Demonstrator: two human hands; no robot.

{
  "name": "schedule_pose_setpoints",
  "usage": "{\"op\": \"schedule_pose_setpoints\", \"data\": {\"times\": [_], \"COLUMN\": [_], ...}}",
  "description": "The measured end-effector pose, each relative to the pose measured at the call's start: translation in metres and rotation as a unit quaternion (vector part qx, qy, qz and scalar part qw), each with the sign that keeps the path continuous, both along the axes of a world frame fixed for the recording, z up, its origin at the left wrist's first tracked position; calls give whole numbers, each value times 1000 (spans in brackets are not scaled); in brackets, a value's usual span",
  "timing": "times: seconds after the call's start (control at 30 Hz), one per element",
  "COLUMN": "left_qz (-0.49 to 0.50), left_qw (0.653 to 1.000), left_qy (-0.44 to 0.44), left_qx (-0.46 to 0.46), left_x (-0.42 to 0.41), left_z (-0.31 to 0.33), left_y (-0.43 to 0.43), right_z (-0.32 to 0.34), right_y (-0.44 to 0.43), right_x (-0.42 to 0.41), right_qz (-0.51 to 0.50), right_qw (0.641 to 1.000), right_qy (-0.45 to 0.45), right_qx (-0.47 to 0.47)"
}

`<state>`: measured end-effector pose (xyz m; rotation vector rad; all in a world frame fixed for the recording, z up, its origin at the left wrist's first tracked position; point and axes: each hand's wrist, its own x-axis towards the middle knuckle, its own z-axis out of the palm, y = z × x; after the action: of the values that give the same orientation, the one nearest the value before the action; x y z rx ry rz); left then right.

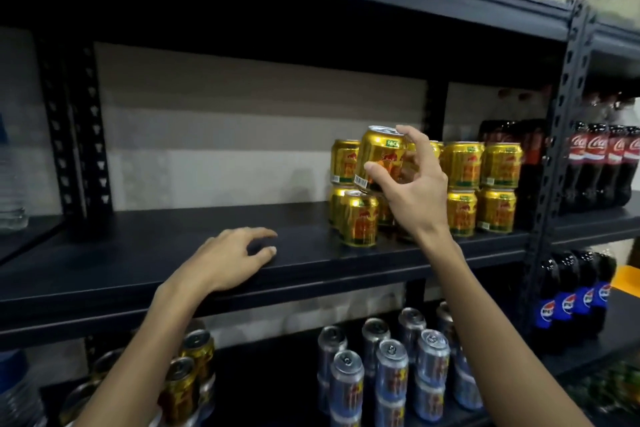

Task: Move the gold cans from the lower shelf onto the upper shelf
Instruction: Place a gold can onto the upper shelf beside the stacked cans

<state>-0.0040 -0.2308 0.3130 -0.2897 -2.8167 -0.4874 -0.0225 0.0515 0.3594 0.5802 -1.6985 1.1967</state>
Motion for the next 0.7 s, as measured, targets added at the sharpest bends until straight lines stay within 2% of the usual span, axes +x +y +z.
{"op": "schedule_pose_setpoints", "data": {"times": [0.2, 0.7], "left_qz": [3, 8], "left_qw": [1000, 1000], "left_qy": [-17, -14], "left_qx": [-13, 10], "left_x": [-3, -9], "left_z": [1, -5], "left_y": [-2, -6], "right_z": [2, -8], "right_y": [-7, -11], "right_x": [-27, -46], "right_qz": [-6, 0], "right_qw": [998, 997], "right_qy": [-46, -66], "right_qx": [32, 25]}}
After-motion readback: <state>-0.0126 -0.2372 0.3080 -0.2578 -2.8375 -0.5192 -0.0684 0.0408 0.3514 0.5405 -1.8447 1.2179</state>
